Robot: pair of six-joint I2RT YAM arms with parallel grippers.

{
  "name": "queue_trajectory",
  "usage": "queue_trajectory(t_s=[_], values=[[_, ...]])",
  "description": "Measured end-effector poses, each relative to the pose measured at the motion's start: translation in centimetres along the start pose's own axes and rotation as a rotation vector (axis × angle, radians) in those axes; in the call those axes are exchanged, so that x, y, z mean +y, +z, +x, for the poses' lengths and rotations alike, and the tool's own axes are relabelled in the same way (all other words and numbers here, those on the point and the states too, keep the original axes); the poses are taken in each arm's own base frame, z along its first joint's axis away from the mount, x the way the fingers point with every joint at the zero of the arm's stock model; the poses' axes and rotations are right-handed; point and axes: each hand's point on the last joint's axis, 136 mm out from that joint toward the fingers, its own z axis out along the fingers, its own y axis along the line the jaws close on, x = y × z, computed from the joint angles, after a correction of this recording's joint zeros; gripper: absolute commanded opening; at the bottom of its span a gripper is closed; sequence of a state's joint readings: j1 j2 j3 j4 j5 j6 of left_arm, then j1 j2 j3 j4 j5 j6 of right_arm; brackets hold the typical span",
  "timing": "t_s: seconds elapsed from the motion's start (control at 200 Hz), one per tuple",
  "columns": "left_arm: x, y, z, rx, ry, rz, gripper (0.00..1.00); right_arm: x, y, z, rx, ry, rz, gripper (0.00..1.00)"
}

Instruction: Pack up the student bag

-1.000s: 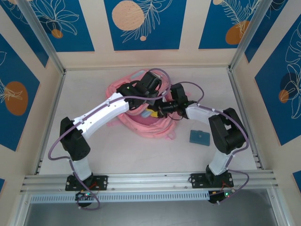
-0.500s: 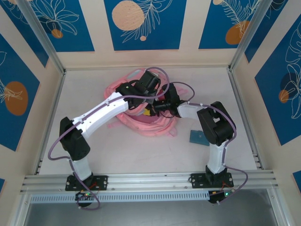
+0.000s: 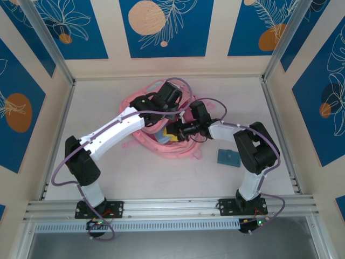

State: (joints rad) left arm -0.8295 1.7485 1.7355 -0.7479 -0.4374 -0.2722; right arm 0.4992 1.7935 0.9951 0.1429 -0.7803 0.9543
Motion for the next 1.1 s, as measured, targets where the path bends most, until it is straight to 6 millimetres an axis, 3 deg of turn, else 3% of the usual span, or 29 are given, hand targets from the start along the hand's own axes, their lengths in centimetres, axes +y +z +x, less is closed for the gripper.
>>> queue_trajectory(t_s=[0.31,0.615,0.755,0.91,0.99,1.1], values=[[0.0,-0.1,-0.1,-0.002,-0.007,0.003,0.00,0.6,2.1,-2.9,0.011,-0.006,0.019,0.34],[0.1,-0.2,-0.1,-0.005,-0.015,0.004,0.00,-0.3,2.5,-4.9,-0.104,0.009,0.059,0.57],[0.0,-0.2,-0.1,-0.002,-0.015,0.011,0.00,-1.1,0.8,-4.0,-0.184,0.026,0.108,0.61],[-0.1,-0.2,-0.1,-0.001,-0.016,0.018,0.00,0.6,-1.4,-2.8,-0.255,-0.017,0.115,0.63],[-0.1,-0.2,-0.1,0.000,-0.017,0.019,0.00,0.9,-1.9,-2.4,-0.282,-0.031,0.128,0.62],[-0.2,-0.2,-0.1,0.001,-0.017,0.024,0.00,-0.1,-1.8,-1.8,-0.301,-0.016,0.172,0.57]])
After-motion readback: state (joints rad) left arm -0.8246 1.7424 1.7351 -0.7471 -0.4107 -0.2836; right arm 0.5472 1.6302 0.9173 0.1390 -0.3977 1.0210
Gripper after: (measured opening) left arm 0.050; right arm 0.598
